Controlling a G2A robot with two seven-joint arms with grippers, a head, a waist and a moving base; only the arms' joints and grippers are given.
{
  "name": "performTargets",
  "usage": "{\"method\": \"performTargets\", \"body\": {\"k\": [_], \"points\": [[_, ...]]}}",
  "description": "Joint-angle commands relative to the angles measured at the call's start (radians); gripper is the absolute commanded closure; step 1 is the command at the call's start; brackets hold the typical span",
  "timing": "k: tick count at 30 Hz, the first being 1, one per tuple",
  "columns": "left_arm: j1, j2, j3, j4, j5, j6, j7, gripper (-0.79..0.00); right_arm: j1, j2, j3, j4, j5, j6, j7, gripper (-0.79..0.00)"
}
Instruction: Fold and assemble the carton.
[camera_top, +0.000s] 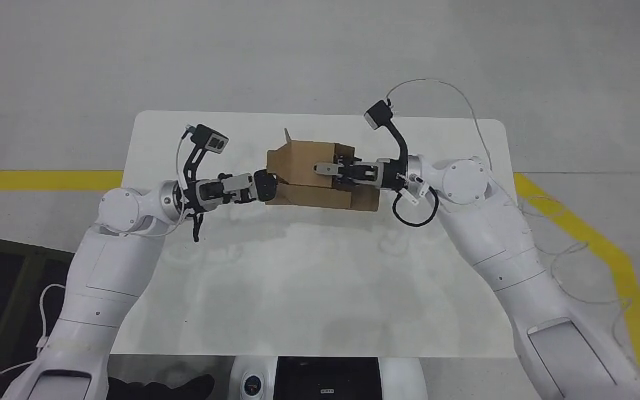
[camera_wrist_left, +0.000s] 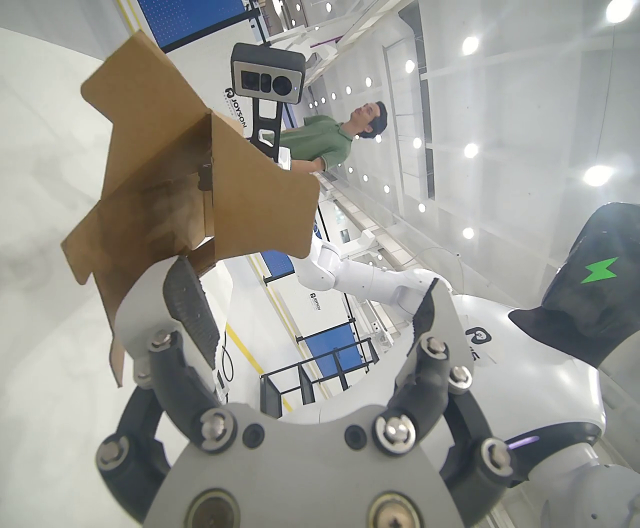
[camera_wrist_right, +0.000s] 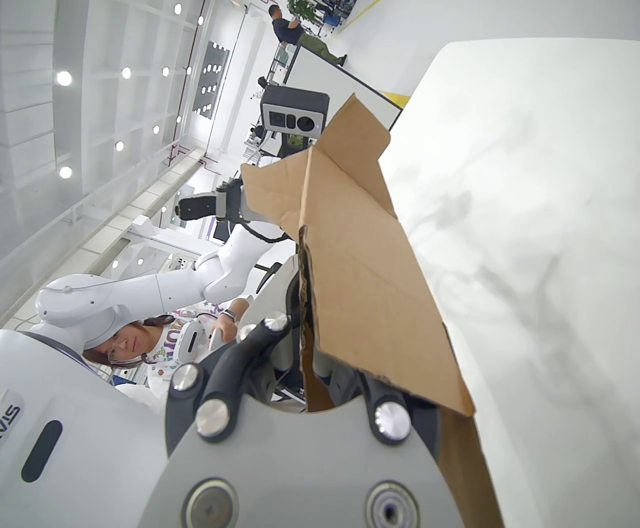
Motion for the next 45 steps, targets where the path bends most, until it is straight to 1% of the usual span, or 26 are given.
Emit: {"method": "performTargets", "body": {"k": [1,7,10,17,25,33,41,45], "points": [[-0.004,0.0,-0.006,0.0,-0.007,0.002,0.006,-0.785,-0.002,-0.001,-0.007,-0.002,0.004,0.002,0.016,0.0],[-0.019,0.0,-0.022,0.006,-0.02,0.011,0.015,-0.785,0.001,-0.009,-0.032,-0.002,0.02,0.003,0.053,0.0],[-0.019,-0.002,-0.017,0.007,-0.014,0.009,0.015,-0.785,0.008,-0.013,-0.039,-0.001,0.028,-0.001,0.049,0.0],[-0.003,-0.004,-0.004,0.001,-0.004,0.009,0.007,-0.785,0.022,-0.017,-0.027,0.018,0.005,-0.007,-0.012,0.0],[-0.004,-0.002,-0.017,-0.004,-0.009,0.02,-0.016,-0.785,0.002,-0.012,0.003,0.004,-0.051,0.009,-0.104,0.0],[0.0,-0.006,-0.005,-0.011,-0.021,0.035,-0.013,-0.785,0.001,-0.017,0.001,-0.033,-0.074,0.023,-0.139,0.0],[0.01,-0.009,0.003,-0.03,-0.022,0.046,-0.012,-0.785,0.011,-0.029,-0.019,-0.029,-0.093,0.02,-0.185,0.0],[0.01,-0.01,0.002,-0.028,-0.029,0.053,-0.009,-0.785,0.009,-0.031,-0.021,-0.024,-0.103,0.016,-0.187,0.0]]}}
